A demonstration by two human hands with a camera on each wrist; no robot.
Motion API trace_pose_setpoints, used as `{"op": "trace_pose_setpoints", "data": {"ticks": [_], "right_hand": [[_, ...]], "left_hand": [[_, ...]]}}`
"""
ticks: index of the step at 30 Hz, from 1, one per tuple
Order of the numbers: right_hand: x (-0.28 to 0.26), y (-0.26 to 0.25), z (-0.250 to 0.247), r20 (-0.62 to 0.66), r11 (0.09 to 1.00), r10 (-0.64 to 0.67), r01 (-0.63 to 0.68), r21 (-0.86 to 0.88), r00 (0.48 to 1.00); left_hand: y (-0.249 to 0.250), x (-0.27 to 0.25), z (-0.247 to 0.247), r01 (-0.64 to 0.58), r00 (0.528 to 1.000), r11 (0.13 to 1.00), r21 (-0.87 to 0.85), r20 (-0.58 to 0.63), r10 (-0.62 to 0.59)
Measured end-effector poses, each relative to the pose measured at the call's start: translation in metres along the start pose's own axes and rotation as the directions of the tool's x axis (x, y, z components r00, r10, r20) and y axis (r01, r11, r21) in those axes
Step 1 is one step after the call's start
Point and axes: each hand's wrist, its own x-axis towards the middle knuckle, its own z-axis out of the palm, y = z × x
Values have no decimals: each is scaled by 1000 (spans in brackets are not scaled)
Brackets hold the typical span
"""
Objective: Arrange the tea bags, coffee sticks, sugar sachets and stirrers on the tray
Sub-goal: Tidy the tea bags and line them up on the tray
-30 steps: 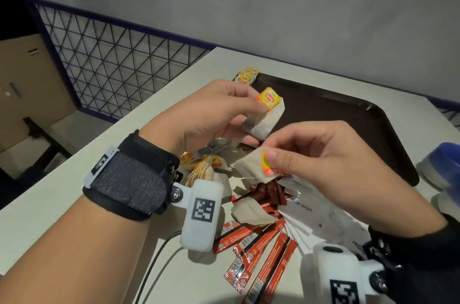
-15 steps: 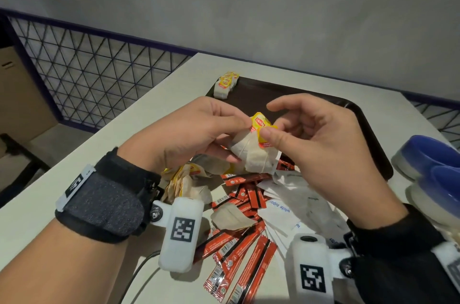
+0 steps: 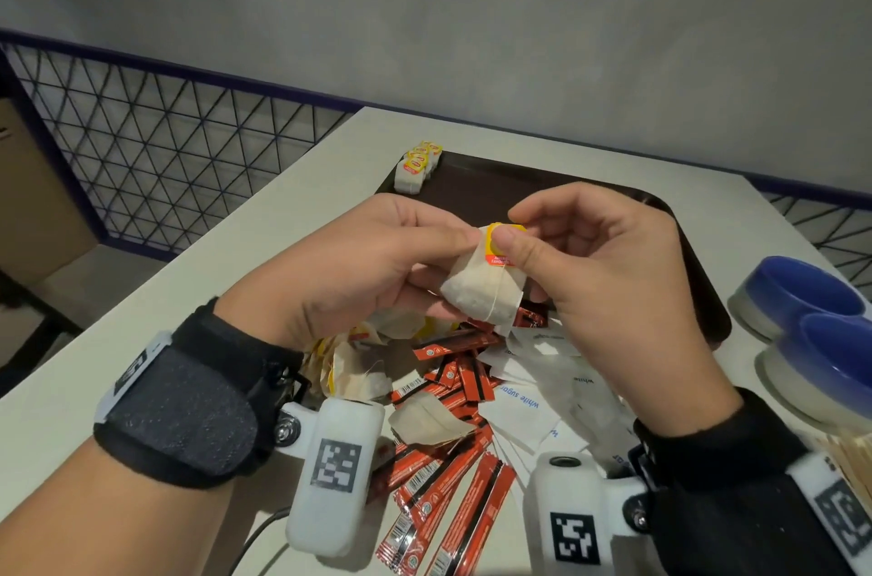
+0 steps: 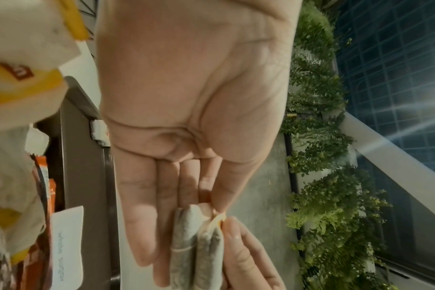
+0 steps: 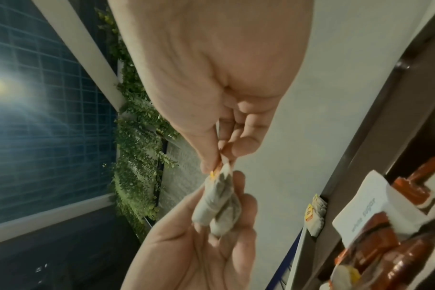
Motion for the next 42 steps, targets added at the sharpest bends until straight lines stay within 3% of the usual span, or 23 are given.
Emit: {"op": "trace_pose_setpoints", "data": {"ticks": [3,10,13,18,28,35,38,42], "right_hand": [[-1,-1,0,-34,1000,-14,14,-10,999],[-4,-5,4,-69,1000,11,-11,0,998],[-2,-5,4,-90,993,111,-108,40,990],[-1,-4,2,35,954,259,-261,144,965],[1,5,2,0,918,311,-301,258,950],[-1,-3,0,5,957,266,-264,122,964],[6,-8,-3,8,951,288,-287,113,958],[51,-7,7,127,916,397,-402,8,909]], "left_hand": [[2,0,0,-12,1000,998,-59,25,13],[-2,1,1,-46,999,999,-18,-11,46],[-1,3,0,-46,997,998,-34,-57,44],[0,3,0,-61,994,997,-39,-90,57],[3,0,1,-85,993,996,-3,-84,84],[6,-1,-1,-48,995,999,9,-85,49],[14,-4,-14,-84,976,992,-89,-207,64],[25,-8,-36,-186,887,973,-136,-449,107]]}}
